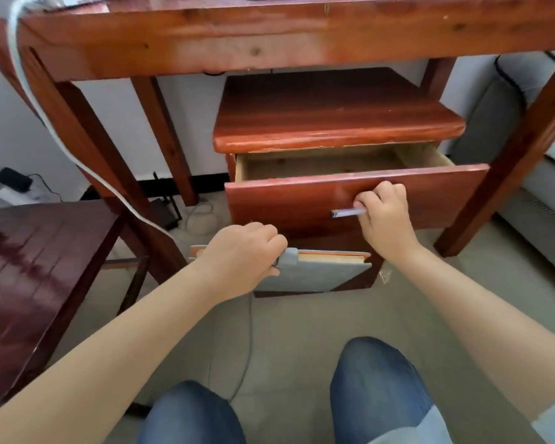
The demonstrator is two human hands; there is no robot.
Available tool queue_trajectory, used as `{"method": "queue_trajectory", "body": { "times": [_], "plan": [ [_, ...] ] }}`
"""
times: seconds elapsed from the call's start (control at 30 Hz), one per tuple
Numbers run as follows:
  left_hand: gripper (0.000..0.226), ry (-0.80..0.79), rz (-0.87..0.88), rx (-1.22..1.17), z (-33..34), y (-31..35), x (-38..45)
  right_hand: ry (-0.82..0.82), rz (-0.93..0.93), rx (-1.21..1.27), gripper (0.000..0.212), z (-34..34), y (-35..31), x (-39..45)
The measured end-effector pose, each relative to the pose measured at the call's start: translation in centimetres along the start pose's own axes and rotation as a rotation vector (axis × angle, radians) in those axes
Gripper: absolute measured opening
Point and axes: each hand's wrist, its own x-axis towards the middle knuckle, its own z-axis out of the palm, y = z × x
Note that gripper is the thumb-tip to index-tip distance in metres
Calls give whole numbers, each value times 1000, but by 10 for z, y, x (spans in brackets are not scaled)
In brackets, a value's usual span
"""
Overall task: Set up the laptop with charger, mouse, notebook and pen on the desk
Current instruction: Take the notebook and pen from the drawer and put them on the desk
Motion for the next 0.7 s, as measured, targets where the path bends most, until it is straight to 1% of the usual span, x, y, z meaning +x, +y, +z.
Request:
{"method": "queue_trajectory", "body": {
  "times": [0.07,0.13,0.23,0.33,0.4,0.5,0.63,0.7],
  "plan": [
    [37,54,-17,12,-1,-3,-4,-49,1,-27,12,3,-4,20],
    [37,49,-59,21,0,-8,-6,-147,10,-82,18,14,0,28],
    [37,-7,-116,38,2,-14,-6,-223,59,-121,23,33,2,38],
    [38,-40,-157,41,5,-21,-5,-326,134,-72,24,45,3,63],
    [37,-91,-185,36,7,-26,-5,-405,174,-50,27,50,6,77],
    [33,-153,-306,59,19,-36,-6,-392,201,-58,27,55,5,83],
    [34,-201,-360,30,32,-43,-7,-365,213,-53,31,60,2,72],
    [36,-272,-378,40,38,-46,-2,-373,209,-23,35,60,5,65]
  ]
}}
